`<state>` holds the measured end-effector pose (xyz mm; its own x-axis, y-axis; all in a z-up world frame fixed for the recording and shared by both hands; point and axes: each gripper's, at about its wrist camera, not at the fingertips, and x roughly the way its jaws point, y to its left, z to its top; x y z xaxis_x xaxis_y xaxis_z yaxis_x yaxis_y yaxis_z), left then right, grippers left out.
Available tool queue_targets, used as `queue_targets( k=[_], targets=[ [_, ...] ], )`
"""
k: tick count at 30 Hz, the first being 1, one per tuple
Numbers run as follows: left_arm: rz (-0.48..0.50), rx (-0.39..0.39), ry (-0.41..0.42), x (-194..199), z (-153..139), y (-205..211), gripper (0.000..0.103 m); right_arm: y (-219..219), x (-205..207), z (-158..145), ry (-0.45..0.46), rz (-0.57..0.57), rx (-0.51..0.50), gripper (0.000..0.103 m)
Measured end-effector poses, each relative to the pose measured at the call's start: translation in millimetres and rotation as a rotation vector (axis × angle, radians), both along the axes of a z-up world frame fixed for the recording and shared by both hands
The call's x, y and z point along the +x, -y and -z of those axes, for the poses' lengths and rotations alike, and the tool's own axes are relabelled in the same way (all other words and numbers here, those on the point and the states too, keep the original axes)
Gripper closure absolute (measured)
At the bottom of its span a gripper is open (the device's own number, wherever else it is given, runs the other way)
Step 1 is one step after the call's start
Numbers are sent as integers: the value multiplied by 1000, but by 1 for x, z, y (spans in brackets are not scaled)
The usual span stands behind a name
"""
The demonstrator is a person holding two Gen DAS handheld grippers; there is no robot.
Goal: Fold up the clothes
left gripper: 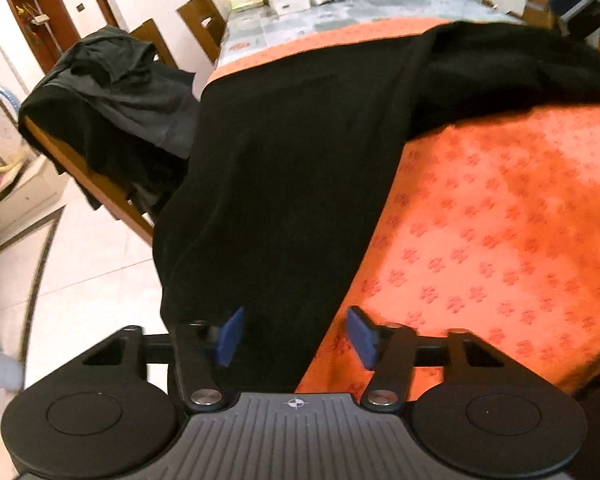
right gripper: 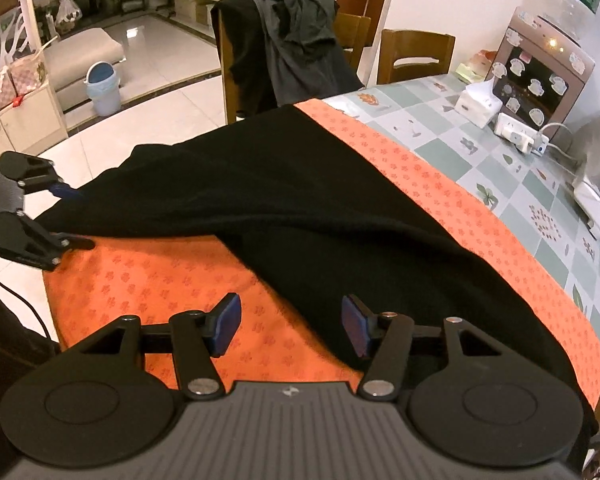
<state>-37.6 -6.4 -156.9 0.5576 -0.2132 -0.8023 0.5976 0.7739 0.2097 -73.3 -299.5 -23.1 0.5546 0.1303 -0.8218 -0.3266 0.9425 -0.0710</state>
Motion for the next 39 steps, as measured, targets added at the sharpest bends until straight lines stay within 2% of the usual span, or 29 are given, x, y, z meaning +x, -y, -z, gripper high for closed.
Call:
queue_targets(
  k=[2,3,8,12,23,27,31,37,39],
  targets=[
    [-12,-28,-15,1,-1,-2,77,3,-6,-2,-5,3,1,41],
    [-28,-16,2,1,-3,-2,92,5,-10,-3,-7,4,6,40],
    [-99,-8,134,8,-32,-13,93,15,-20,-2,2,9,18,39],
    [-133,27,198,39,-58,-20,93,21,-22,1,14,54,33,39],
    [37,119,244,187,-107,-5,95,27,-1,10,12,233,74,39],
    [124,140,248,243,-106,9,95,24,11,19,-12,299,82,39],
    [164,156,215,293,-89,26,95,18,21,24,-39,343,86,39],
    [145,159,129,341,-52,42,96,14,35,26,-69,398,108,39],
    [126,171,140,350,-44,45,101,14,39,27,-78,413,108,39]
  ],
)
